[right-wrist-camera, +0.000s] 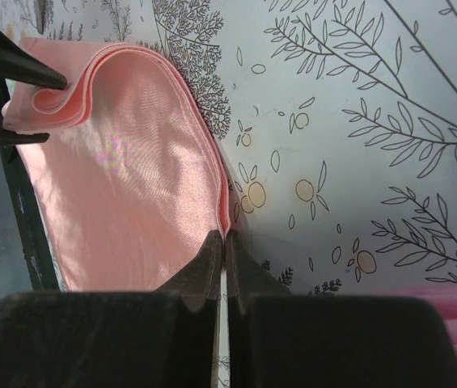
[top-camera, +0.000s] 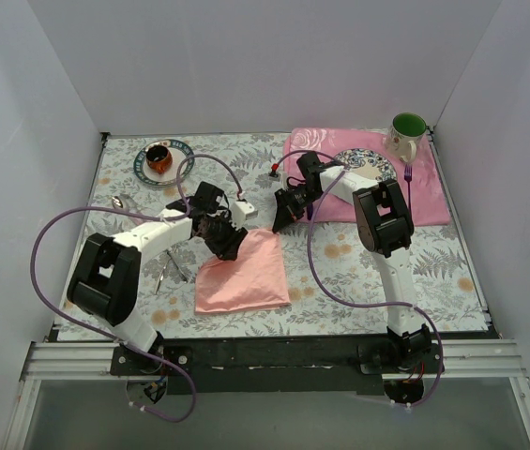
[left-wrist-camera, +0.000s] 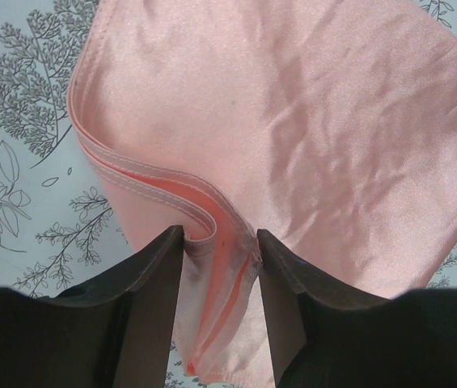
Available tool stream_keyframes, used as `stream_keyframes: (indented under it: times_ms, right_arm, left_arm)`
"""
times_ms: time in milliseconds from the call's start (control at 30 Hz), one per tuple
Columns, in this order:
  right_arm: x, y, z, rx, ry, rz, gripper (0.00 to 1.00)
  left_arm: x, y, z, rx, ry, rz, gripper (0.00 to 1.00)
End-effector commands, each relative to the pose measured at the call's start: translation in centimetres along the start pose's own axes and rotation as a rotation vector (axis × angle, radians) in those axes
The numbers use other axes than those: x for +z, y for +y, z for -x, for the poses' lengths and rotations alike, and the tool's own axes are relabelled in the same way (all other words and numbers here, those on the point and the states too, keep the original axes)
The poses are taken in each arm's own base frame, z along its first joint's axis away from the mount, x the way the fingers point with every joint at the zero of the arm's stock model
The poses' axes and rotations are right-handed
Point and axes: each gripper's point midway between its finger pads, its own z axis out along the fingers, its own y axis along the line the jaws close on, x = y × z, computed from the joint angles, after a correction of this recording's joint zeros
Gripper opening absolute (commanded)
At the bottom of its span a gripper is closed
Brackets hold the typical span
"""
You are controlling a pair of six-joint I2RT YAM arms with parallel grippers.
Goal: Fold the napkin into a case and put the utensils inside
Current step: Pick up the lower triangle-folded napkin from the folded-napkin.
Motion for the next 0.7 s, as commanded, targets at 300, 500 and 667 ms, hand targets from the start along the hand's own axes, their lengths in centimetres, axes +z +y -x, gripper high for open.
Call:
stream_keyframes:
  times_ms: [300, 500, 667]
  right_arm:
    - [0.0, 0.0, -0.5, -0.02, 0.032, -0.038, 0.02]
    - [0.0, 0.0, -0.4, -0.026, 0.03, -0.04, 0.02]
    - [-0.1, 0.1, -0.4, -0.03, 0.032, -0.038, 0.02]
  left_arm:
    - [-0.7, 1.4, 0.8, 0.067, -0.009, 0.167, 0.52]
    - [-0.6, 1.0, 0.5, 0.034, -0.008, 0.148, 0.61]
    - [-2.0, 1.2, 1.8, -0.06, -0.054, 0.042, 0.63]
